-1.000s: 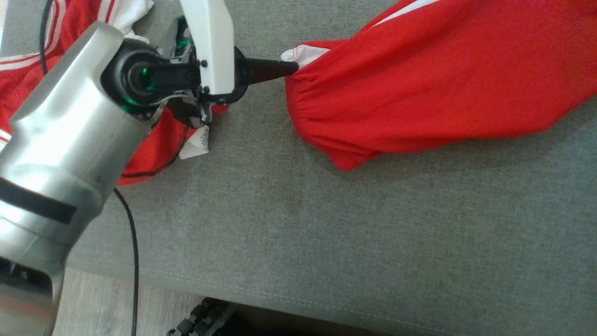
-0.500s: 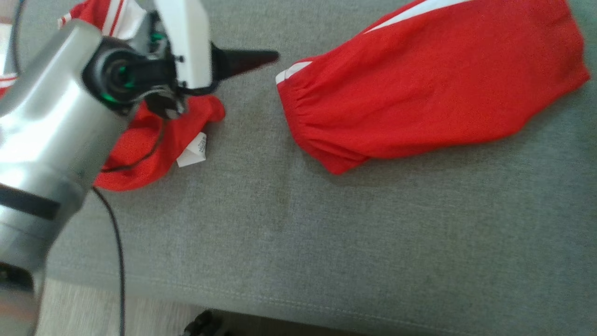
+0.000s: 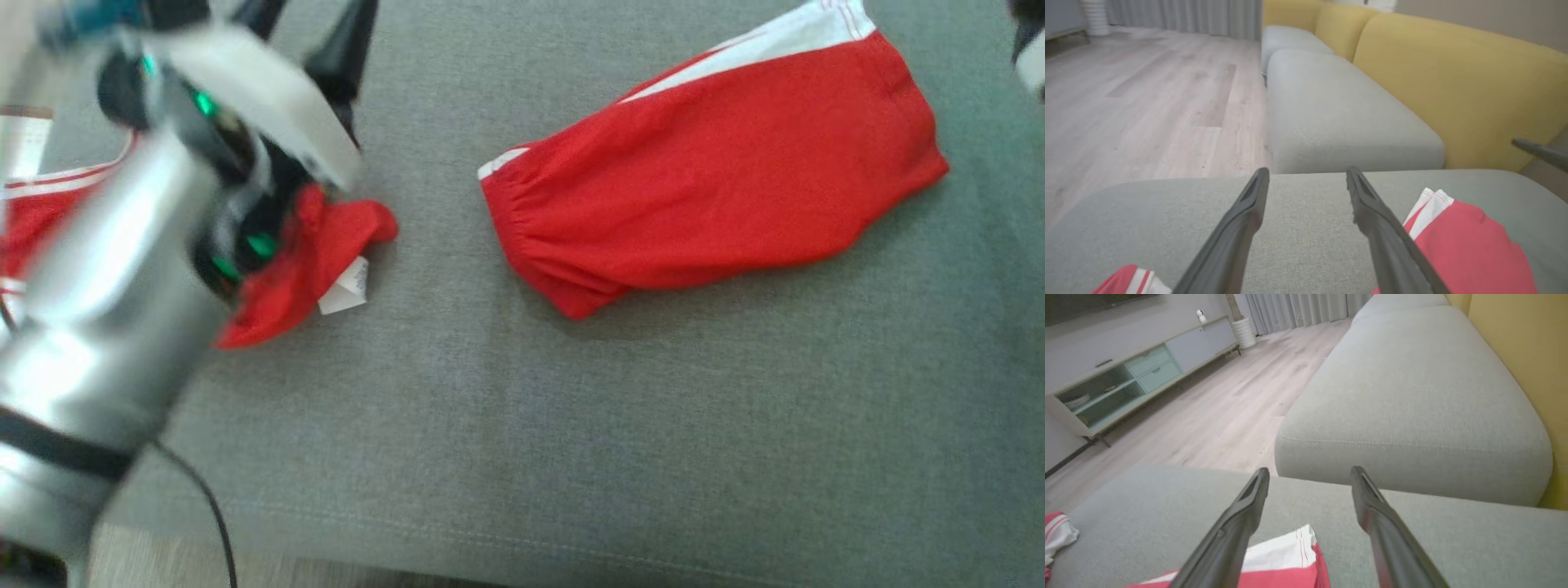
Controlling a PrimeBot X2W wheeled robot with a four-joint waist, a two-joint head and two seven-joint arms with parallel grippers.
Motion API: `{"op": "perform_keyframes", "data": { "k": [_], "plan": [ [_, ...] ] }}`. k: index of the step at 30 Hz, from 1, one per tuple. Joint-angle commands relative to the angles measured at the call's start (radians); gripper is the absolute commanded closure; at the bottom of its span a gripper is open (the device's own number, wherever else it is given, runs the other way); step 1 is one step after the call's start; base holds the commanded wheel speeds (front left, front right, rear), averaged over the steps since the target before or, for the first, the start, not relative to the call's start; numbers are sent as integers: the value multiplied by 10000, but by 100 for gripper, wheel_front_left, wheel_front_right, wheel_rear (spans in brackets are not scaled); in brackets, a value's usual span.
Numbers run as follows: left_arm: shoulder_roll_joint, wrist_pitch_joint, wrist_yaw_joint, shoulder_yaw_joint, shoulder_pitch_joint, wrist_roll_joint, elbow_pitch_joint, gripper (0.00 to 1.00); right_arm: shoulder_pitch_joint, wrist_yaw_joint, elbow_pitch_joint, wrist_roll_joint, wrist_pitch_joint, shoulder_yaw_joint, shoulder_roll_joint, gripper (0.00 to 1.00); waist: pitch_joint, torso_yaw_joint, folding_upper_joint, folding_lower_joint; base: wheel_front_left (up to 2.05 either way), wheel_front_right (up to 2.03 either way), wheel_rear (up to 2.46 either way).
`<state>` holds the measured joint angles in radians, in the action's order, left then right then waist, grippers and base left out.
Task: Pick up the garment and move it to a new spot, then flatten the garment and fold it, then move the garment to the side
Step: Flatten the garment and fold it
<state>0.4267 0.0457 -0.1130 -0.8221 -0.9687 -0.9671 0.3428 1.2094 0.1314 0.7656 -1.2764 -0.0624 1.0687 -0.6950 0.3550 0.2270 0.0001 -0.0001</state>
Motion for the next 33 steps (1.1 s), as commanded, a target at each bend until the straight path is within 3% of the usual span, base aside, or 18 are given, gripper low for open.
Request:
{"op": "perform_keyframes", "data": {
  "k": [1,4,7,11,21,31,32,33],
  "plan": [
    [261,691,-339,519,64,285,-497,0,-317,-7,131,-61,-113,54,101,0,-106,151,-1,1,0,0,0],
    [61,1730,-1093,468,1035,829,-1140,0,-660,-7,708,-246,101,216,251,0,-128,362,-1,1,0,0,0],
    [-318,2084,-1651,682,2091,1130,-1905,0,-748,-7,1268,-400,622,389,265,0,-32,627,-1,1,0,0,0],
    [-1033,2153,-1925,1376,3622,1911,-3024,0,-575,-7,2153,-583,1370,485,341,0,153,973,-1,1,0,0,0],
    [-2890,2158,-1030,3311,6360,3347,-3856,0,-460,-7,3188,-1529,4780,641,520,0,243,1653,-1,1,0,0,0],
    [-3576,2159,-173,3967,7126,4086,-3558,0,-870,-7,3874,-1885,6449,811,904,0,130,1820,-1,1,0,0,0],
    [-3606,2159,-131,4007,7160,4127,-3528,0,-888,-7,3746,-1882,6392,813,905,8,120,1800,-1,1,0,0,0],
    [-3631,2159,-96,4052,7186,4160,-3499,0,-886,-7,3602,-1856,6195,803,883,60,108,1771,-1,1,0,0,0]
  ]
}}
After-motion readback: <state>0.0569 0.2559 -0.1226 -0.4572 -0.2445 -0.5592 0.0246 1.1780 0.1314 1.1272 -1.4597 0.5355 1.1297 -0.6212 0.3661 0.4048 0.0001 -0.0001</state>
